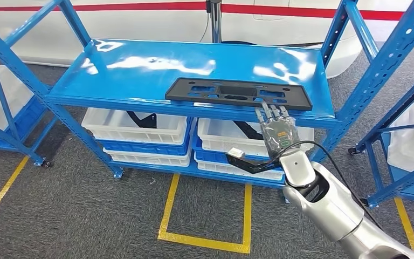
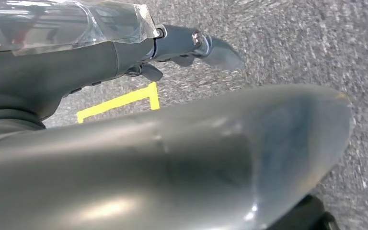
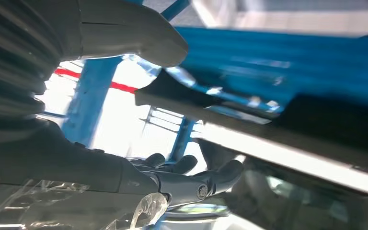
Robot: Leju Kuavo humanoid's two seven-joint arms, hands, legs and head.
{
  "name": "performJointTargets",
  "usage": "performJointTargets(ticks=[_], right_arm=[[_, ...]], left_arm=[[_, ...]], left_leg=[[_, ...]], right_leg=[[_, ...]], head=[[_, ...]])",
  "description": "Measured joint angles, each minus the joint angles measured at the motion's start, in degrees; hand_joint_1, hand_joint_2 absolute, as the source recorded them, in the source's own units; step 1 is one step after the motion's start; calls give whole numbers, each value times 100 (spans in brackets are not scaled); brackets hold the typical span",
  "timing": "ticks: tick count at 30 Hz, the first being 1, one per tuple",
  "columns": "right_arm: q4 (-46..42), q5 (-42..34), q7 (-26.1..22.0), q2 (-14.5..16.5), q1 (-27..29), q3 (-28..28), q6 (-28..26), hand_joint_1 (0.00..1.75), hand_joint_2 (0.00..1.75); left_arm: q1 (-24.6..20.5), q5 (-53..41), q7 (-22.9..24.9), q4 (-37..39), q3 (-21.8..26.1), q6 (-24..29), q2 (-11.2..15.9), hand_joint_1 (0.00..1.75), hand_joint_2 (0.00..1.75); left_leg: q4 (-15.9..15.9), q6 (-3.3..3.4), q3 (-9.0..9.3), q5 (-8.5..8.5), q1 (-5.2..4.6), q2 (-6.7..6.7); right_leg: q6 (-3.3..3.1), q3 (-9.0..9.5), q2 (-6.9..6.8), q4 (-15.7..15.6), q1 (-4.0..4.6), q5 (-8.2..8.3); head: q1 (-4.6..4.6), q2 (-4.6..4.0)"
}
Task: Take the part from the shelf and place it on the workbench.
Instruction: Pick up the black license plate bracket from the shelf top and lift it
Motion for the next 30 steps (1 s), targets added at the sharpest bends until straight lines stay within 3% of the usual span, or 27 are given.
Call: performJointTargets(ticks=[2,5,6,7,8,9,11,15,17,19,21,22,23,26,28,30], right_arm=[[-9,24,-11,-7,22,-9,-42,0,175],[-10,68,-18,-23,64,-8,-90,0,175],[-10,85,-20,-29,91,-3,-92,0,175],[-10,102,-27,-33,115,3,-96,0,175],[-10,119,-36,-36,128,9,-103,0,175],[-10,133,-46,-37,133,13,-113,0,175],[-13,155,-66,-36,124,20,-136,0,175],[-22,180,-100,-28,126,27,-153,0,175],[-27,186,-107,-26,116,27,-154,0,175],[-37,187,-113,-20,110,28,-154,0,175],[-43,187,-119,-16,117,32,-153,0,175],[-43,187,-122,-14,122,34,-152,0,175],[-44,188,-122,-11,125,35,-152,0,175],[-55,197,-124,4,109,36,-151,0,175],[-61,212,-124,7,102,36,-148,0,175],[-65,221,-129,10,103,36,-145,0,175]], left_arm=[[-7,-2,-1,0,-1,2,-1,0,0],[-11,-7,-2,2,-1,-3,-11,0,0],[-4,-8,-2,2,-1,-8,-18,0,0],[7,-9,-2,2,-1,-12,-25,0,0],[16,-8,-2,2,-1,-15,-30,0,0],[21,-4,-2,2,-1,-16,-34,0,0],[12,3,-2,2,-1,-18,-32,0,0],[4,5,-4,2,-1,-18,-21,0,0],[3,4,-4,2,-1,-17,-15,0,0],[0,4,-4,2,-1,-17,-14,0,0],[10,4,-4,2,-1,-17,-15,0,0],[18,4,-4,2,-1,-17,-15,0,0],[24,3,-4,2,-1,-17,-15,0,0],[22,4,-4,2,-1,-16,-9,0,0],[20,5,-3,2,-1,-16,-2,0,0],[26,5,-3,2,-1,-16,-1,0,0]], left_leg=[[-207,-26,181,32,45,13],[-264,-30,312,-21,67,13],[-259,-36,344,-55,69,8],[-246,-50,378,-94,74,3],[-219,-71,410,-140,84,-1],[-172,-104,435,-201,93,-4],[-34,-176,423,-343,79,-6],[92,-221,383,-477,67,-4],[365,-289,272,-628,97,1],[1074,-375,-84,-940,143,6],[1788,-412,-509,-1152,180,7],[1885,-404,-613,-1107,186,7],[1738,-380,-600,-944,184,6],[500,-220,-130,-248,128,9],[103,-156,45,-128,71,19],[36,-139,97,-137,45,20]], right_leg=[[25,-72,-22,247,37,-131],[52,-679,-36,1304,48,-479],[67,-856,-39,1509,45,-472],[84,-931,-43,1494,40,-343],[101,-883,-51,1238,30,-110],[124,-748,-66,829,13,160],[127,-504,-71,201,-6,447],[-26,-455,-40,80,-3,399],[-73,-430,-41,76,-17,382],[-101,-408,-43,74,-24,359],[-109,-394,-41,75,-22,331],[-106,-378,-38,75,-22,314],[-102,-352,-34,74,-18,296],[-81,-250,-22,52,-9,238],[-46,-221,-20,20,-24,220],[20,-192,-26,-27,-29,212]], head=[[3,1],[4,2],[4,2],[4,2],[4,2],[5,2],[3,1],[-2,2],[-2,2],[-2,2],[-2,2],[-2,2],[-2,2],[-1,2],[-1,2],[0,2]])
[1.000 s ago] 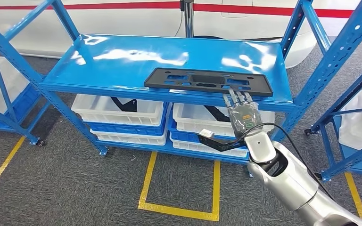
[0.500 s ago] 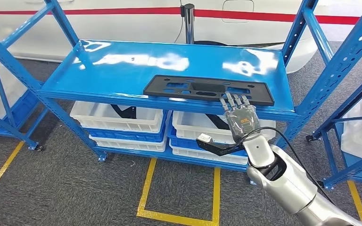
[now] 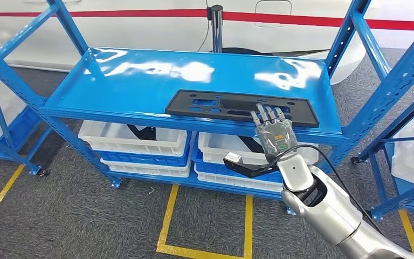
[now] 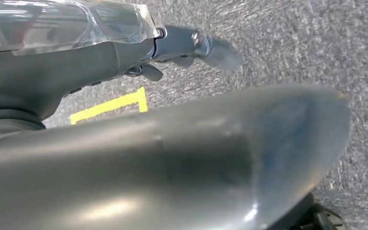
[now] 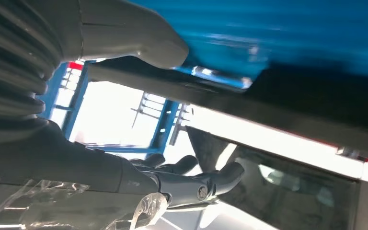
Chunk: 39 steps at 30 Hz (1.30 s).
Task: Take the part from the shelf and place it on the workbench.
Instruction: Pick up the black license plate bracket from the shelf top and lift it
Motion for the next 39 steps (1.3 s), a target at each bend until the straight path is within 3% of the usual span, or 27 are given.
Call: performJointTargets(ticks=[2,3,6,7,8,9,10,12,13,16,18,21,22,23,24,26,28,30,33,35,37,38,39], right_arm=[[-7,2,-3,0,1,-5,0,0,175],[-10,3,-2,-1,-1,-7,1,0,175],[-11,2,1,-4,25,-1,5,0,175],[-11,2,0,-6,43,2,7,0,175],[-11,2,-1,-8,57,5,9,0,175],[-11,2,-3,-9,61,8,10,0,175],[-11,3,-6,-10,59,10,9,0,175],[-10,4,-11,-7,47,12,9,0,175],[-9,4,-13,-4,44,13,9,0,175],[-6,4,-17,-2,31,13,8,0,175],[-7,5,-17,2,12,11,7,0,175],[-5,-1,-26,13,9,13,-2,0,175],[-5,-11,-31,14,18,15,-5,0,175],[-4,-20,-37,14,26,16,-8,0,175],[-4,-28,-40,14,31,18,-9,0,175],[-4,-34,-43,15,25,20,-12,0,175],[-3,-34,-43,15,14,20,-20,0,175],[-1,-37,-46,14,19,20,-26,0,175],[-1,-48,-52,9,29,14,-28,0,175],[-1,-83,-55,4,37,11,-29,0,175],[0,-212,-70,-3,74,11,-32,0,175],[0,-325,-80,-7,103,11,-35,0,175],[0,-460,-88,-10,128,11,-38,0,175]], left_arm=[[9,-1,-1,0,0,1,0,0,0],[7,-1,-1,0,0,1,1,0,0],[-1,0,-1,0,0,-4,-2,0,0],[5,0,-1,0,0,-5,-3,0,0],[15,0,-1,0,0,-7,-3,0,0],[24,0,-1,0,0,-8,-5,0,0],[29,0,-1,0,1,-8,-8,0,0],[22,0,-1,0,2,-6,-13,0,0],[15,1,-1,0,2,-5,-14,0,0],[3,4,-1,0,3,-2,-9,0,0],[-4,9,-1,0,4,-1,-9,0,0],[-13,12,-1,0,4,-1,-14,0,0],[-8,9,-1,0,4,-2,-14,0,0],[-1,5,-1,0,5,-2,-14,0,0],[3,2,-1,0,5,-2,-14,0,0],[4,0,-1,0,7,-2,-13,0,0],[-2,-1,-1,0,7,-1,-12,0,0],[-3,-2,-1,0,7,-1,-12,0,0],[-2,-2,-1,0,9,1,-14,0,0],[-10,-2,-1,0,10,3,-17,0,0],[-10,-2,-1,0,11,3,-21,0,0],[-4,-2,-1,0,11,3,-25,0,0],[5,-2,-1,0,11,2,-27,0,0]], left_leg=[[-143,17,125,31,24,-5],[-217,29,200,46,42,-6],[-258,76,289,8,37,-15],[-254,81,307,-14,31,-21],[-245,77,327,-39,28,-26],[-230,64,355,-73,29,-29],[-204,43,384,-119,30,-30],[-129,-12,409,-224,7,-27],[-99,-35,407,-264,-4,-26],[-54,-78,400,-335,-6,-20],[242,-156,275,-501,20,-18],[1443,-309,-390,-938,122,-14],[1726,-334,-590,-977,150,-14],[1783,-344,-684,-900,168,-14],[1594,-340,-653,-710,177,-15],[732,-291,-336,-182,169,-17],[93,-221,-59,70,122,-19],[-22,-170,0,38,77,-19],[-155,-97,114,46,102,-19],[-214,-44,203,31,107,-16],[-214,-4,250,-10,93,-17],[-211,1,275,-33,87,-20],[-207,-4,305,-60,85,-24]], right_leg=[[48,17,-22,78,12,-69],[56,-64,-29,293,27,-183],[54,-647,-39,1397,48,-615],[59,-785,-39,1582,50,-622],[63,-819,-40,1550,51,-515],[63,-733,-42,1285,51,-308],[62,-561,-49,862,50,-56],[34,-237,-58,159,58,221],[6,-160,-59,-3,65,244],[-87,-142,-40,-31,63,187],[-140,-112,-36,-40,28,165],[-175,-82,-36,-41,18,121],[-173,-68,-33,-41,18,103],[-166,-43,-28,-41,17,81],[-157,-5,-22,-41,17,56],[-130,94,-15,-50,15,-1],[-91,146,-10,-70,18,-38],[-35,150,-8,-99,16,-50],[43,127,-28,32,19,-155],[42,-163,-41,649,37,-437],[39,-621,-40,1438,55,-703],[41,-765,-41,1625,58,-697],[42,-792,-42,1576,57,-572]], head=[[2,-1],[4,-1],[4,-1],[4,-1],[4,0],[4,0],[5,0],[4,-1],[3,-1],[2,0],[0,-1],[-1,-1],[-1,0],[-2,0],[-2,0],[-2,-1],[-1,-1],[0,-1],[2,0],[3,0],[3,0],[4,0],[4,0]])
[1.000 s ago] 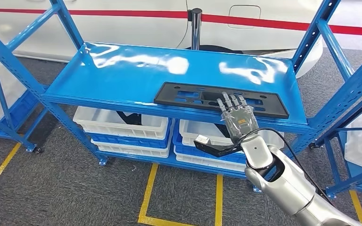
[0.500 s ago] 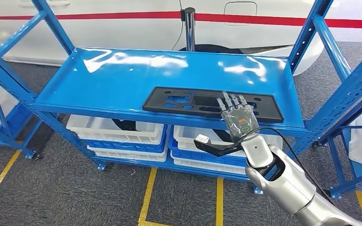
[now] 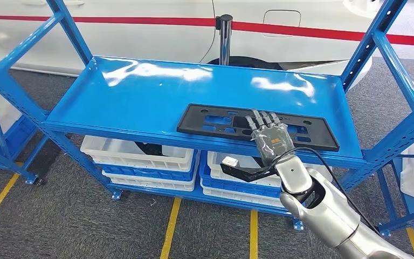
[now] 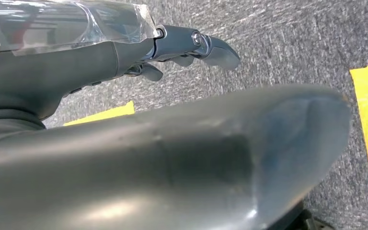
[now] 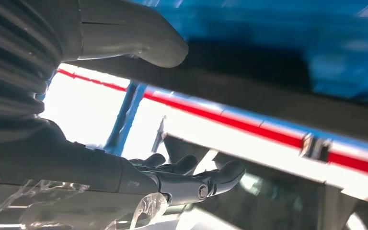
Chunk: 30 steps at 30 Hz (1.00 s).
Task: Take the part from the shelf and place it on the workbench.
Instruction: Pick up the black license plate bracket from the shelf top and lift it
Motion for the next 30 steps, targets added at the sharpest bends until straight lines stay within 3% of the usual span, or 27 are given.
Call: performJointTargets(ticks=[2,4,5,9,11,13,14,15,16,18,20,21,24,25,28,30], right_arm=[[1,-300,-5,-2,28,-6,-11,0,175],[4,-587,4,-8,36,-21,-59,0,175],[10,-708,13,-15,47,-31,-94,0,175],[42,-926,35,-48,99,-58,-185,0,175],[48,-951,38,-49,102,-76,-202,0,175],[56,-1005,46,-50,118,-83,-224,0,175],[60,-1041,57,-52,133,-84,-238,0,175],[63,-1084,72,-55,146,-85,-258,0,175],[63,-1130,89,-58,156,-91,-284,0,175],[62,-1230,115,-69,161,-126,-351,0,175],[63,-1312,136,-100,155,-174,-416,3,175],[63,-1346,148,-121,161,-196,-439,20,175],[62,-1437,197,-172,186,-256,-485,147,175],[61,-1465,215,-194,186,-281,-505,175,175],[65,-1516,247,-285,221,-329,-552,175,175],[73,-1520,252,-344,291,-332,-560,175,175]], left_arm=[[10,0,-2,0,1,2,-6,0,0],[5,0,-7,0,2,7,-9,0,0],[-1,0,-9,0,2,10,-9,0,0],[-6,0,-13,0,2,19,-3,0,0],[-14,0,-13,0,2,21,-1,0,0],[-15,0,-12,0,2,21,-2,0,0],[-9,0,-11,0,3,21,-2,0,0],[-2,0,-11,0,3,21,-2,0,0],[4,1,-11,0,4,20,-2,0,0],[4,4,-20,0,4,15,6,0,0],[-8,16,-51,3,5,7,14,0,0],[-14,27,-68,5,6,3,19,0,0],[-16,46,-117,8,8,-2,15,0,0],[-16,45,-134,9,10,-4,16,0,0],[-18,36,-166,12,17,-22,19,0,0],[0,27,-181,18,24,-34,16,0,0]], left_leg=[[32,-38,66,-76,5,-5],[121,-97,79,-184,-18,-6],[157,-116,73,-227,-31,-7],[321,-175,11,-367,-8,-1],[896,-259,-276,-625,31,7],[1721,-317,-749,-895,68,9],[1976,-322,-934,-924,75,10],[2007,-308,-1017,-835,73,9],[1789,-270,-977,-631,62,9],[934,-122,-659,-117,8,4],[325,6,-385,119,-56,18],[219,32,-329,121,-83,25],[93,-4,-249,133,-81,42],[50,-9,-213,140,-61,54],[7,3,-144,127,-41,69],[12,-3,-126,108,-32,57]], right_leg=[[5,259,-9,-698,-12,468],[-11,555,-10,-1377,-19,738],[-34,621,-6,-1524,-14,758],[-148,638,16,-1542,-20,700],[-186,658,21,-1547,-32,682],[-203,672,24,-1545,-31,656],[-205,685,28,-1544,-26,640],[-205,709,33,-1544,-18,621],[-203,745,40,-1546,-5,600],[-201,835,49,-1560,15,554],[-179,878,61,-1585,10,522],[-162,881,68,-1594,-2,512],[-98,885,61,-1556,-1,453],[-82,832,49,-1407,8,357],[-54,339,30,-372,24,-120],[-26,86,25,38,15,-178]], head=[[0,0],[-1,-1],[-2,-1],[-4,0],[-4,0],[-5,0],[-5,0],[-5,0],[-5,0],[-4,-1],[-3,-1],[-3,-1],[-4,-1],[-2,-1],[-1,0],[-1,0]])
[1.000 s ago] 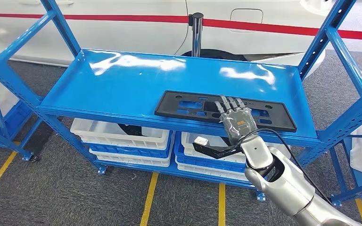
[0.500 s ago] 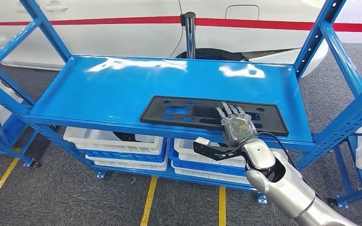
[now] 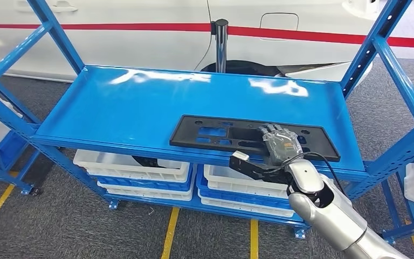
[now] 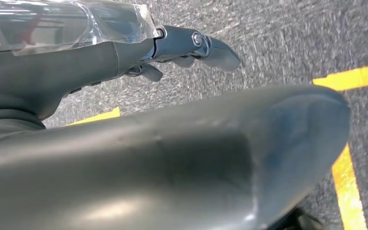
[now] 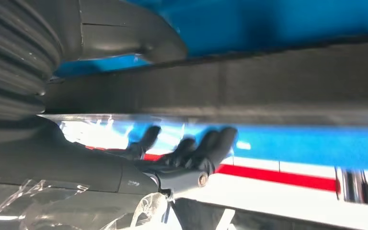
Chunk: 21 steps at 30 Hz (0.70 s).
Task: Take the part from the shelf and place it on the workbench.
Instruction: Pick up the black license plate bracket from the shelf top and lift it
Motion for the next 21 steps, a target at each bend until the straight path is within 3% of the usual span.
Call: performJointTargets(ticks=[1,3,5,8,10,13,15,16,18,20,21], right_arm=[[3,3,-1,-25,29,0,-4,175,175],[5,17,8,-63,54,-5,-19,175,175],[-1,27,23,-85,64,-17,-36,175,175],[-14,35,39,-96,78,-37,-47,175,175],[-23,37,46,-101,73,-40,-44,175,175],[-35,44,55,-107,72,-46,-38,175,175],[-36,44,61,-116,79,-46,-30,175,175],[-36,41,64,-119,81,-46,-26,175,175],[-42,30,68,-121,82,-55,-19,175,175],[-48,21,75,-132,86,-75,-9,175,175],[-49,20,81,-150,93,-87,-4,175,175]], left_arm=[[15,-3,-7,4,3,-4,-1,0,0],[33,-6,-14,10,5,-7,-3,0,0],[20,-8,-19,10,6,-8,3,0,0],[17,-8,-29,10,9,-20,10,0,0],[30,-9,-29,11,10,-35,14,0,0],[29,-13,-31,13,12,-52,15,0,0],[35,-18,-34,13,13,-56,16,0,0],[37,-20,-38,13,13,-57,16,0,0],[33,-24,-67,13,13,-56,17,0,0],[26,-26,-113,13,13,-49,24,0,87],[23,-28,-136,13,13,-39,23,0,131]], left_leg=[[11,-14,8,-15,13,-6],[91,-91,9,-77,50,-14],[256,-179,-37,-198,61,-18],[341,-207,-55,-283,67,-25],[497,-241,-107,-393,84,-23],[1482,-317,-543,-895,109,-19],[2032,-306,-809,-1063,107,-21],[2009,-268,-807,-1000,93,-22],[1366,-115,-509,-659,29,-26],[613,67,-148,-377,-64,-24],[405,100,-44,-311,-101,-12]], right_leg=[[21,12,-5,-89,-12,114],[98,292,-21,-748,-59,491],[99,547,2,-1293,-89,690],[-37,602,27,-1377,-85,667],[-93,606,20,-1378,-84,676],[-133,605,3,-1383,-79,692],[-135,605,-1,-1383,-57,690],[-136,607,-1,-1384,-37,690],[-139,619,-1,-1392,6,691],[-139,638,-2,-1415,25,696],[-137,644,5,-1429,22,698]], head=[[0,0],[1,0],[-1,0],[-3,0],[-3,0],[-4,0],[-4,0],[-4,0],[-4,0],[-4,-1],[-3,-1]])
